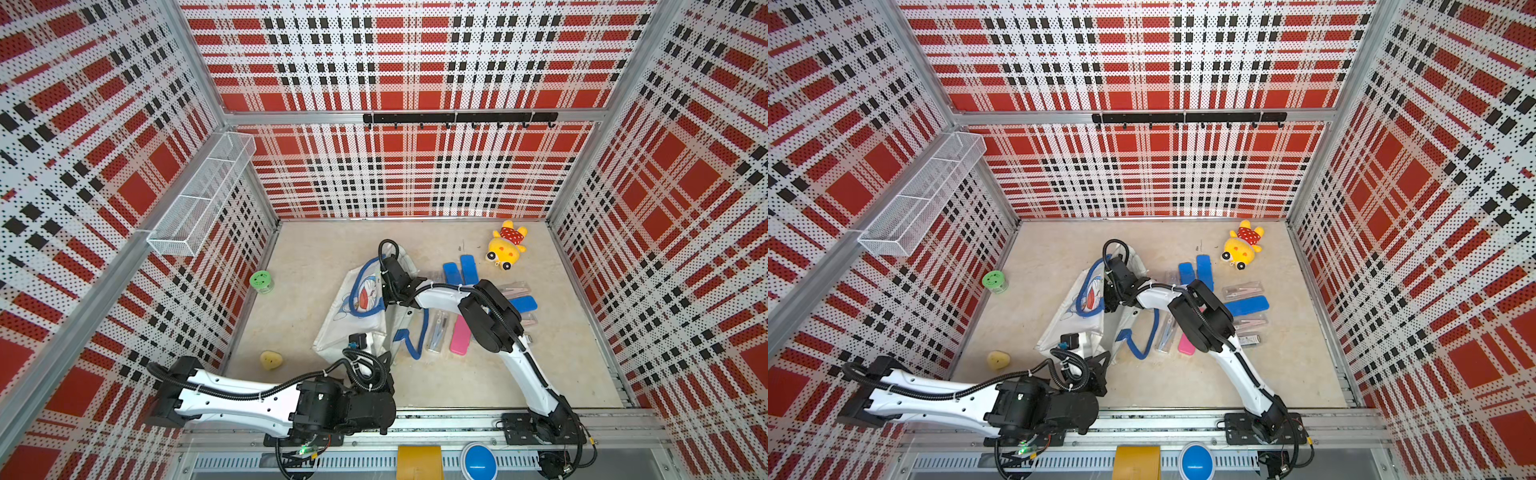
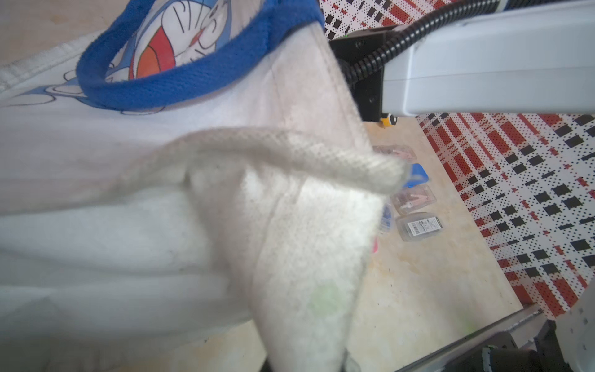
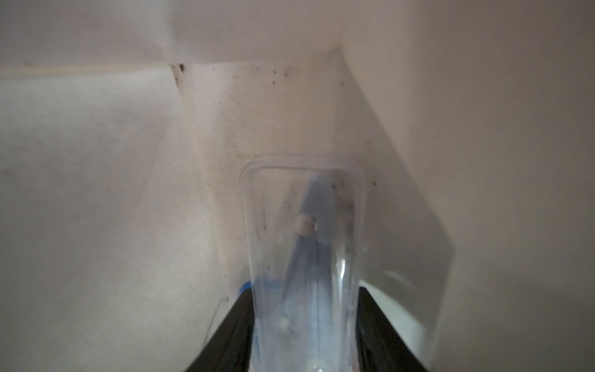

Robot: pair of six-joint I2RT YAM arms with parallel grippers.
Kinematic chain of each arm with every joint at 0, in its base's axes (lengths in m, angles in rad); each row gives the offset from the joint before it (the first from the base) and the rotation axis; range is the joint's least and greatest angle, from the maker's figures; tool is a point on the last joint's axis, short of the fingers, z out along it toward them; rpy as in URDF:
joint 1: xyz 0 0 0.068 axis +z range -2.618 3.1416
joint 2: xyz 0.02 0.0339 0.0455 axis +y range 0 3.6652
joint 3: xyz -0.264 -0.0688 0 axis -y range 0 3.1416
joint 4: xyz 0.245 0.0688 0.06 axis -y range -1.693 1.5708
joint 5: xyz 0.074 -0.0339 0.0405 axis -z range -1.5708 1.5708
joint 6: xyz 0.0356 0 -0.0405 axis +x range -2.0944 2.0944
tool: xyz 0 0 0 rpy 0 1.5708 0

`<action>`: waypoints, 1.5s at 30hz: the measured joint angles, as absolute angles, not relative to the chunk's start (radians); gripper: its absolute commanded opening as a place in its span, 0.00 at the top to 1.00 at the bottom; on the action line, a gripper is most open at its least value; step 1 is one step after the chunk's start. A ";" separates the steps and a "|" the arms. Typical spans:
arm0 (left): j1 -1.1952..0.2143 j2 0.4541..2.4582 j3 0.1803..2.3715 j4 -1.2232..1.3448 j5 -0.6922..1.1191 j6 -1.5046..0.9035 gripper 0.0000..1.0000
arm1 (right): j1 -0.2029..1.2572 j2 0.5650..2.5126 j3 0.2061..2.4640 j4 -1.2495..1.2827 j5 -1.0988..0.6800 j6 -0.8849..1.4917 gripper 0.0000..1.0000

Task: Take out the compass set from the canvas bag
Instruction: Pick up the compass set from the canvas bag.

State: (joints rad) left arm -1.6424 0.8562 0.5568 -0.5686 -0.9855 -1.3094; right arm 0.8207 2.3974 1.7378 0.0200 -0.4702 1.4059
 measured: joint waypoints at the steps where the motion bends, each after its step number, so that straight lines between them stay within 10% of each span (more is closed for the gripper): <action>1: -1.646 0.855 0.556 -0.573 -0.995 -1.317 1.00 | 0.823 2.404 1.753 0.019 -0.473 1.407 0.60; 45: -1.308 0.661 0.521 -0.426 -0.826 -1.168 1.00 | 0.726 1.807 1.395 -0.044 -0.416 1.247 0.73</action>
